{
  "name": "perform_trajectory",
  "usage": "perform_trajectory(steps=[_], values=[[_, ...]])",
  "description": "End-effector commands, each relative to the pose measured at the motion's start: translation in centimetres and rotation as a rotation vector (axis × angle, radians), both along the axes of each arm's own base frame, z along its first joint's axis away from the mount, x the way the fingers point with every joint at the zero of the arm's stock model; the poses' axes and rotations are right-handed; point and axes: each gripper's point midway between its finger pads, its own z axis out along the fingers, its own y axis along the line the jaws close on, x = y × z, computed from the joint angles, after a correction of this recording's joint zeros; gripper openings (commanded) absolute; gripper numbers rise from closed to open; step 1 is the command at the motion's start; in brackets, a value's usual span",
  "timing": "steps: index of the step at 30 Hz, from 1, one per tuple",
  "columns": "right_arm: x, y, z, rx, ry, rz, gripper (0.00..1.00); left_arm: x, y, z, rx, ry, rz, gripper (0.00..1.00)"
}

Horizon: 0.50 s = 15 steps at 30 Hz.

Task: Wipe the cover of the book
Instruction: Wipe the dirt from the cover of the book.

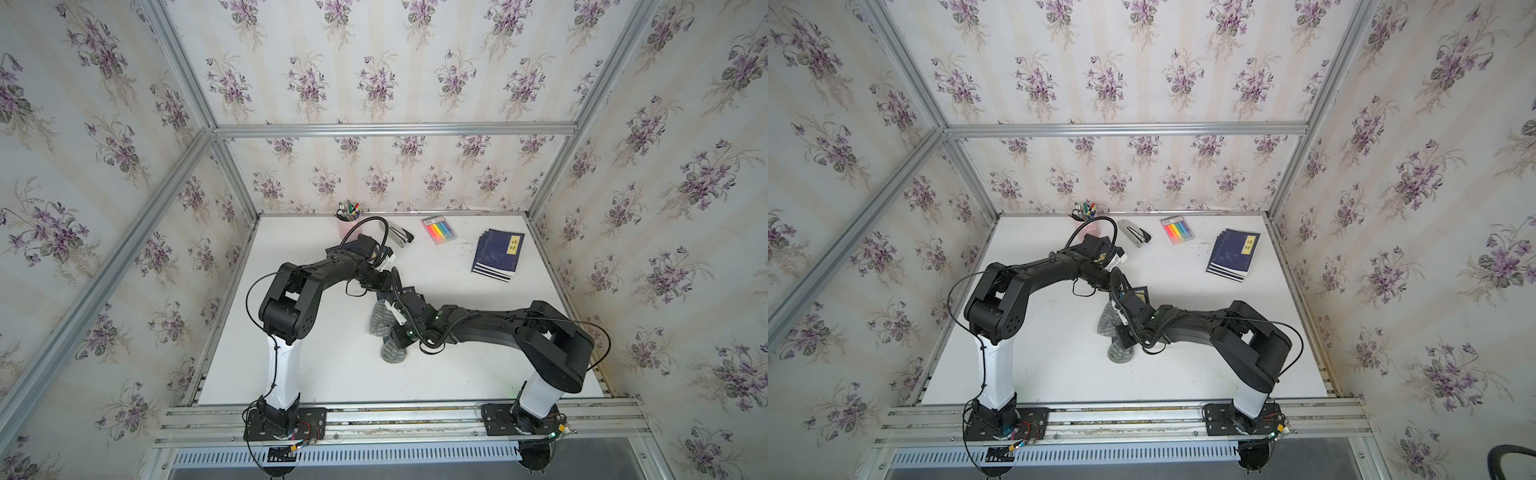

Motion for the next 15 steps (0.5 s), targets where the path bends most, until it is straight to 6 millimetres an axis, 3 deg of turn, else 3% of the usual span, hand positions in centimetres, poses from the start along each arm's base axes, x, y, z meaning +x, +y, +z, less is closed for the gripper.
perform_trajectory(steps=[1,4,8,13,15], values=[[-0.2,-4.1,-1.6,-0.088,0.042,-0.123,0.00,-3.3,2.6,-4.0,0.164,0.161,0.027,0.47],[-0.2,-4.1,-1.2,-0.070,0.038,-0.131,0.00,-3.4,2.6,-4.2,0.167,0.169,0.029,0.32],[-0.1,-1.2,-0.1,-0.011,0.033,-0.091,0.00,-3.4,2.9,-4.5,0.186,0.174,0.033,0.15],[-1.2,4.0,-0.3,0.053,0.069,-0.011,0.00,-3.6,3.1,-4.9,0.200,0.186,0.036,0.10],[-1.2,4.8,-0.6,0.065,0.085,-0.015,0.00,-3.6,3.2,-5.1,0.206,0.190,0.037,0.08]])
